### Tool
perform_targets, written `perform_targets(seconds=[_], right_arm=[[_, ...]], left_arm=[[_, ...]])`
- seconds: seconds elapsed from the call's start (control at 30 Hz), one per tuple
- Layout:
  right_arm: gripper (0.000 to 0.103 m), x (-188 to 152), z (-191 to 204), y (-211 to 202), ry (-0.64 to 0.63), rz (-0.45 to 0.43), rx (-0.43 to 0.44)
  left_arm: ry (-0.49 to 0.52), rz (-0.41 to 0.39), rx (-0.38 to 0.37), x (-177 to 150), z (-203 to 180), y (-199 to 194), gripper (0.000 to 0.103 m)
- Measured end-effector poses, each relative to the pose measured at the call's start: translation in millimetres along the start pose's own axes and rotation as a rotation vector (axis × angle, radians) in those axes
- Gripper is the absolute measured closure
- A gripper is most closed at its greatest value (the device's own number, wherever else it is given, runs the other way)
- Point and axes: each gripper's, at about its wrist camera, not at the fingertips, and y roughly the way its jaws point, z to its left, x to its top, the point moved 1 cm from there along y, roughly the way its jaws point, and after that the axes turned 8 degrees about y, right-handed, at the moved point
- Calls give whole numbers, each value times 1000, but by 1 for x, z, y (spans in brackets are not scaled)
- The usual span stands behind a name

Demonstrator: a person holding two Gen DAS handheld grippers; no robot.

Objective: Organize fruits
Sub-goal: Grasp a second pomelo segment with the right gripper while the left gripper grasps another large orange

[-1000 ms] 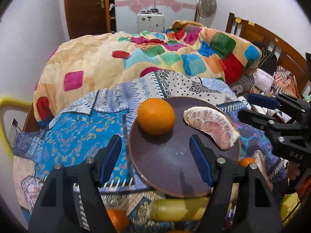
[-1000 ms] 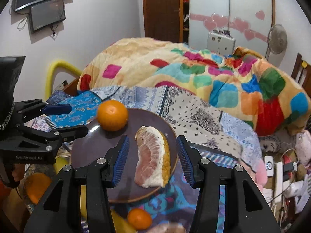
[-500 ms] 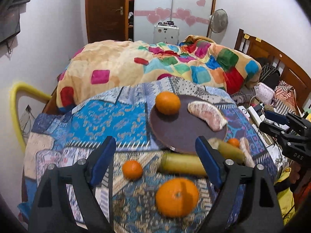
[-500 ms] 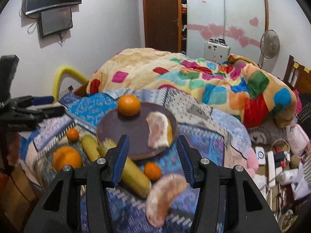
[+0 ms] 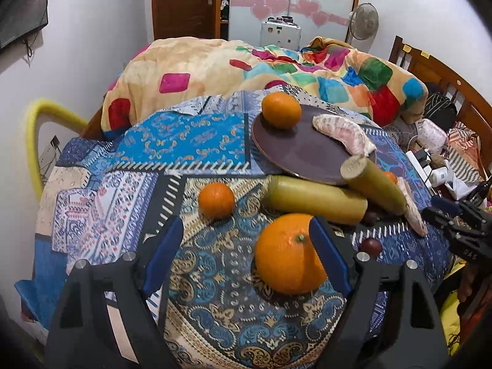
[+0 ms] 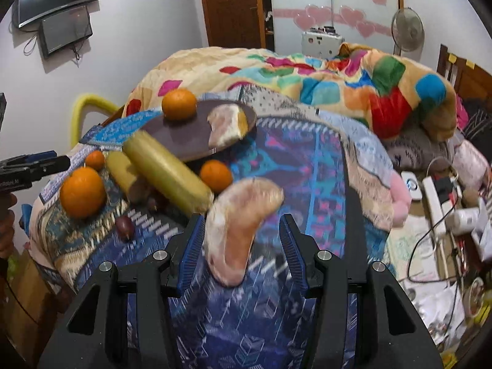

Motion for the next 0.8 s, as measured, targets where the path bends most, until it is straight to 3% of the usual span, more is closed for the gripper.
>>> perform_targets(seconds=[0.4, 0.5, 0.8], right_arm=[[56, -5, 0, 25, 22, 33, 10], [67, -8, -1, 22, 23, 31, 20], [66, -15, -8, 9, 17, 54, 12]], left_arm=[[9, 12, -37, -8, -19, 7, 15], [24, 20, -44, -10, -26, 9, 15], [62, 49, -64, -16, -34, 25, 15]])
